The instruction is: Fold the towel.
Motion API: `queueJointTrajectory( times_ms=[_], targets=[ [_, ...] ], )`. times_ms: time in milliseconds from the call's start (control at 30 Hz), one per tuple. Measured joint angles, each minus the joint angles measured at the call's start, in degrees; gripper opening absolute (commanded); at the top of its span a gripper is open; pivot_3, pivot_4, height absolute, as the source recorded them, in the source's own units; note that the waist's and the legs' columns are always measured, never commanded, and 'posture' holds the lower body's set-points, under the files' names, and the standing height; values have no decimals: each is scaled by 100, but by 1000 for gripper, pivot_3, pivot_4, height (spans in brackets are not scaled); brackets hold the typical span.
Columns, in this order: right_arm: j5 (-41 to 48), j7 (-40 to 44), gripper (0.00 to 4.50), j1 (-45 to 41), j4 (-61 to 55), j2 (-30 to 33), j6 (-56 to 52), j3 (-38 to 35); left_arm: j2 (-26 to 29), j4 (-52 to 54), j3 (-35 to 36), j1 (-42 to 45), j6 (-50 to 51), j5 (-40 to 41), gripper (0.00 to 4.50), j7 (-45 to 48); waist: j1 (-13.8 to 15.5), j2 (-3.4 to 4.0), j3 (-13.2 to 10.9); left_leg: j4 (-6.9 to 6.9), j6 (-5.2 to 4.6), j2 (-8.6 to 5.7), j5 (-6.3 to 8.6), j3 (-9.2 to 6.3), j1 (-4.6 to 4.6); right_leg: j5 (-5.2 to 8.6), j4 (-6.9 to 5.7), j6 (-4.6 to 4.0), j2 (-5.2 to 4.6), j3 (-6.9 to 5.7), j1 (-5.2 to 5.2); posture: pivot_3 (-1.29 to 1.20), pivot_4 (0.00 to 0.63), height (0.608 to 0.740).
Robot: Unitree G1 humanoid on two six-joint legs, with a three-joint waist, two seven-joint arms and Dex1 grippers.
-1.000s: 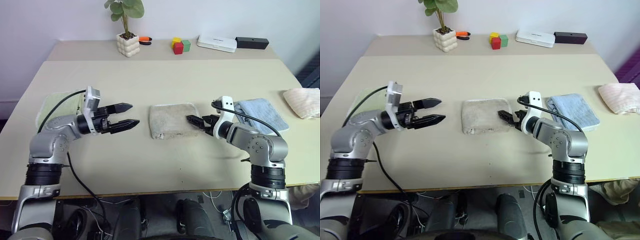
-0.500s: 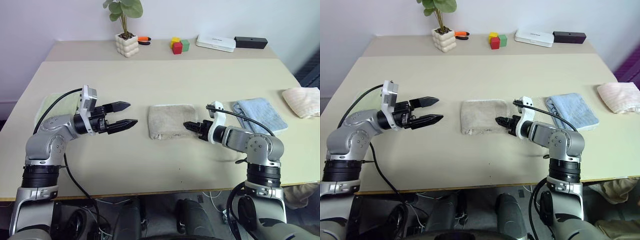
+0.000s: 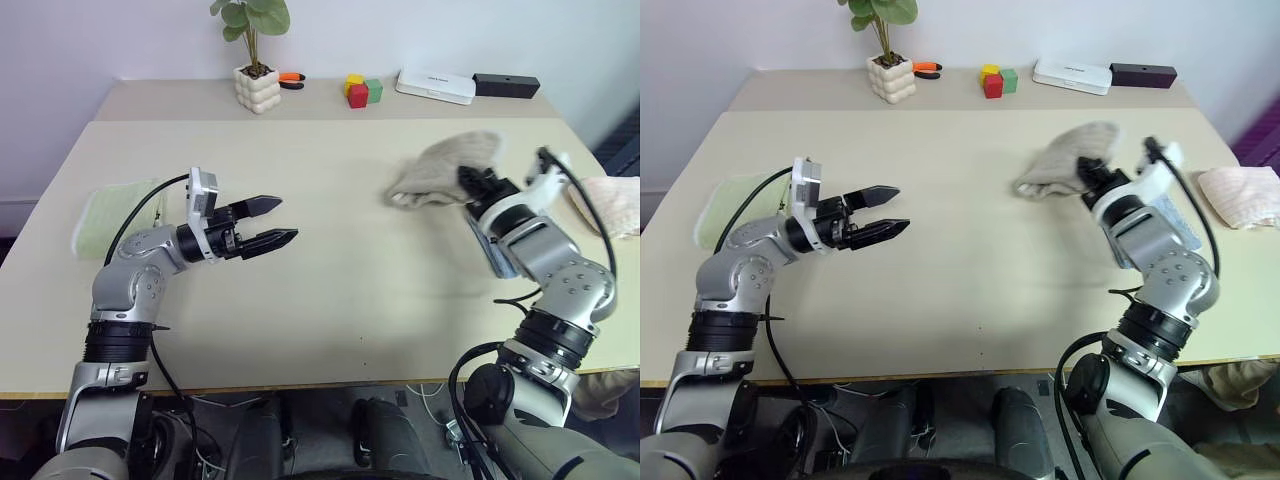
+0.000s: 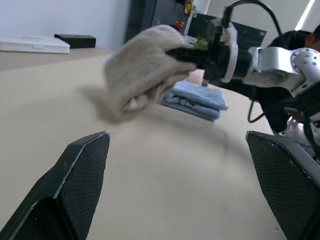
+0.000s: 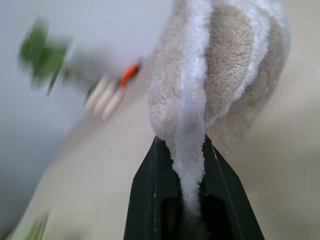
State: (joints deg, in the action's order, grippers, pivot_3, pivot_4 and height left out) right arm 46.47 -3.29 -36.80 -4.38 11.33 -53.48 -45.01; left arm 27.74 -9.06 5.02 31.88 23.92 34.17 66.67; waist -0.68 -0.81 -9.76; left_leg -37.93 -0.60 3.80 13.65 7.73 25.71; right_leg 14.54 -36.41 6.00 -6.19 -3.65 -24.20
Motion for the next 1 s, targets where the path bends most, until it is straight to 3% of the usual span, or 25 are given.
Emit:
queueJointTrajectory(
  times_ms=[367, 567, 833, 1000],
  targets=[
    [742, -1303, 24, 856, -560, 83, 1185, -1114, -441, -1179, -344, 855, -450, -254, 4500, 592, -27, 8, -1, 1, 1, 1, -1, 0, -4, 0, -2, 1, 6, 4, 2, 0, 150, 735],
    [1269, -1349, 24, 1195, -639, -83, 1492, -903, -576, -1427, -407, 919, -491, -361, 4500, 687, -46, 38, -7, 0, -1, 1, -2, -1, -9, 0, -4, 1, 7, 17, -1, 0, 150, 735],
    [1702, -1410, 24, 577, -545, 693, 1653, -428, -573, -1293, -405, 844, -529, -373, 4500, 788, -32, 39, -7, -1, -1, 1, -1, -3, -8, 0, -3, 0, 8, 18, 0, 0, 150, 735],
    [1881, -1523, 24, 456, -425, 827, 1680, -178, -583, -1074, -405, 586, -511, -370, 4500, 668, -10, 39, -7, 0, -1, 2, -1, -2, -6, 0, -3, 1, 9, 17, 0, 0, 150, 735]
  ],
)
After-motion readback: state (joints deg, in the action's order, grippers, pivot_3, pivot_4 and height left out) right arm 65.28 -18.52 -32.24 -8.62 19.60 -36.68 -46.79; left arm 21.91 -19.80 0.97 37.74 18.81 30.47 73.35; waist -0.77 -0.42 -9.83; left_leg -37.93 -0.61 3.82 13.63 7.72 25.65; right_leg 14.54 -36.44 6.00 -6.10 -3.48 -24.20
